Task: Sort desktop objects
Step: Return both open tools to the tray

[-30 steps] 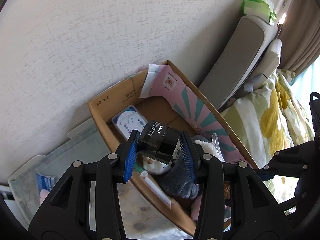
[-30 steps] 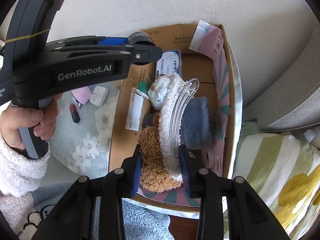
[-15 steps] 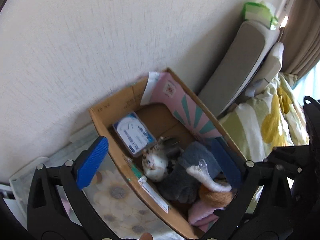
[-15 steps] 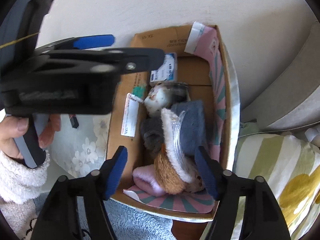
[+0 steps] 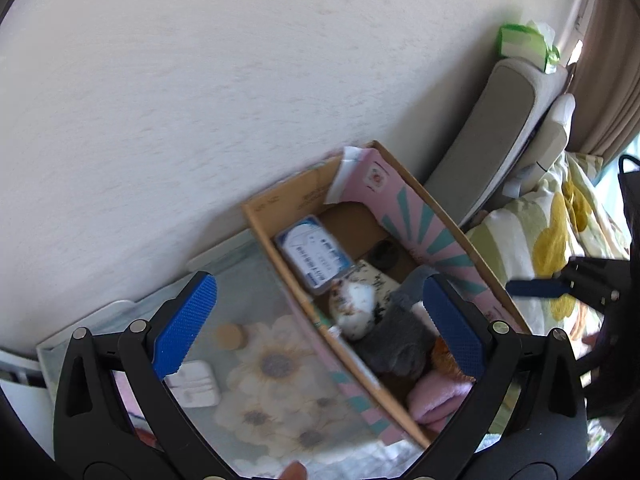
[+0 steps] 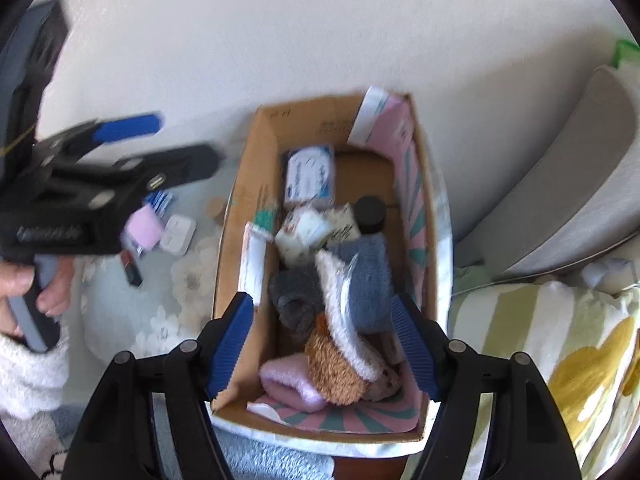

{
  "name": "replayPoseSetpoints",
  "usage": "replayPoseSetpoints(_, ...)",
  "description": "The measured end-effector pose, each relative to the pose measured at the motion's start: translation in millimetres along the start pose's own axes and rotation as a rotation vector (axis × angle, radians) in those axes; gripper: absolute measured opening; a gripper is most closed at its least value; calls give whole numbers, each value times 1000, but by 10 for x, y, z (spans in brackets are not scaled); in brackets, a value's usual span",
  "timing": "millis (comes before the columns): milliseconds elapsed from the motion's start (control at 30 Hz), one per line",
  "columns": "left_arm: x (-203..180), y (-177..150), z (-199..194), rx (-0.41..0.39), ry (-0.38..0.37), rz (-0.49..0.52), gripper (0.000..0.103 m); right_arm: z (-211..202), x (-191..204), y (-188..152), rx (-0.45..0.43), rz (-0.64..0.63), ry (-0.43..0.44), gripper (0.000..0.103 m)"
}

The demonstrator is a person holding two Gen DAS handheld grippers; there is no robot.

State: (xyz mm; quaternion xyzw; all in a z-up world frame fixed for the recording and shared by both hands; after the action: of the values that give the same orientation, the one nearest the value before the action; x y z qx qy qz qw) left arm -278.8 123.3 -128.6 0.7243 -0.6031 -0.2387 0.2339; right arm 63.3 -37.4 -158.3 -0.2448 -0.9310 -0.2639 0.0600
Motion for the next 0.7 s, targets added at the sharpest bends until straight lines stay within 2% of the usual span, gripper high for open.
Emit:
replayPoseSetpoints(100,149,-48,-137,-10,15,-17,103,-83,59,93,-38,0,-30,67)
replayPoseSetpoints(300,493,-194,-380,-31,38,-65,103,-102,255,143,-60,-30,-21,67)
replayPoseSetpoints(700,1100,-469,-817,-71,128,-165,103,59,837,165,-61,-112,14,67)
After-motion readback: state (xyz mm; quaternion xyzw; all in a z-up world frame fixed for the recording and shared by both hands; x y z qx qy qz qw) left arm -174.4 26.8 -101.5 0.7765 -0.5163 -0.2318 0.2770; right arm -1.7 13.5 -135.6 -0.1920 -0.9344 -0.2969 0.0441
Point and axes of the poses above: each gripper's, at about its wrist camera, not at the fingertips, and z roughly the way its jaws point, x to its left, y to its top, the point moved 7 cm from there along z, roughly the way its jaws point, and after that the axes turned 7 degrees about -x, right-handed, at the moved point
